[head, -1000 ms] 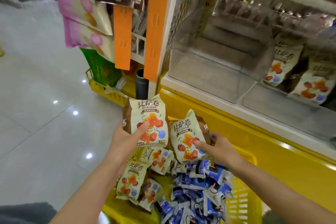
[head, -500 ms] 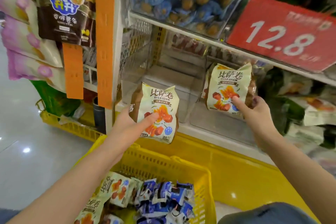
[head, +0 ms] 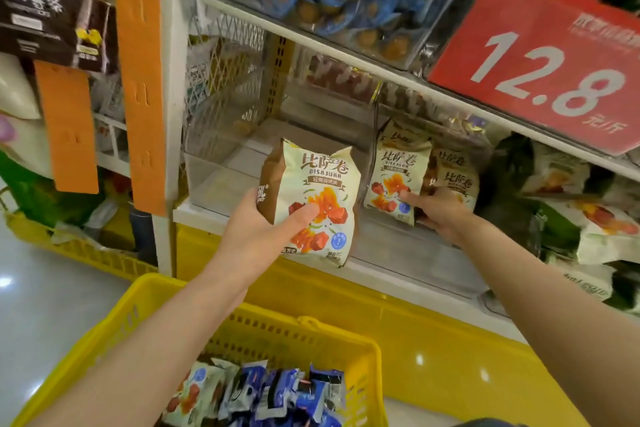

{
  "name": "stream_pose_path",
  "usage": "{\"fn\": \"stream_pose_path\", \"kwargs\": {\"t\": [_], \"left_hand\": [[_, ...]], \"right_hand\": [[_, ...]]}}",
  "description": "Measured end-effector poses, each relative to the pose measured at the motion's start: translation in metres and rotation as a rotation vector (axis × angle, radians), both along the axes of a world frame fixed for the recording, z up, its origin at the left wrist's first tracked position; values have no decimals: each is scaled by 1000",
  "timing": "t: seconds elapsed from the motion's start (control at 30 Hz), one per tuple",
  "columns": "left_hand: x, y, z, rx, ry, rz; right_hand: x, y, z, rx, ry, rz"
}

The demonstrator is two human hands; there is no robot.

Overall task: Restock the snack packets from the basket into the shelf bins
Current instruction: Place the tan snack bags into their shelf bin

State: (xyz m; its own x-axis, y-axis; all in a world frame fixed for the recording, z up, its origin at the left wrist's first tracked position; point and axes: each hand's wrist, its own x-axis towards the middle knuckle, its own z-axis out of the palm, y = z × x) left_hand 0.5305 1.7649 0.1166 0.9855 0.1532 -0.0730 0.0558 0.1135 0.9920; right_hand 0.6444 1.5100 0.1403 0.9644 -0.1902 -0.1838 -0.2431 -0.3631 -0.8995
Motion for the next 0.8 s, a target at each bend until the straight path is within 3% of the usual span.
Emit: {"fn": "stream_pose_path", "kwargs": {"t": [0.2,0.4,0.67,0.8], "left_hand": [[13,-6,3,-28,-9,14],[17,-13,2,-40,-15,-12],[15,-19,4,-15,-26,-48],[10,-19,2,48,-48,-96]], "right_hand": [[27,-3,-2,-386,-167,-30],[37,-14,-14,-377,-219,70],[33,-12,-10,-439,-183,-7],[-8,4,13,-515,-531,13]]}}
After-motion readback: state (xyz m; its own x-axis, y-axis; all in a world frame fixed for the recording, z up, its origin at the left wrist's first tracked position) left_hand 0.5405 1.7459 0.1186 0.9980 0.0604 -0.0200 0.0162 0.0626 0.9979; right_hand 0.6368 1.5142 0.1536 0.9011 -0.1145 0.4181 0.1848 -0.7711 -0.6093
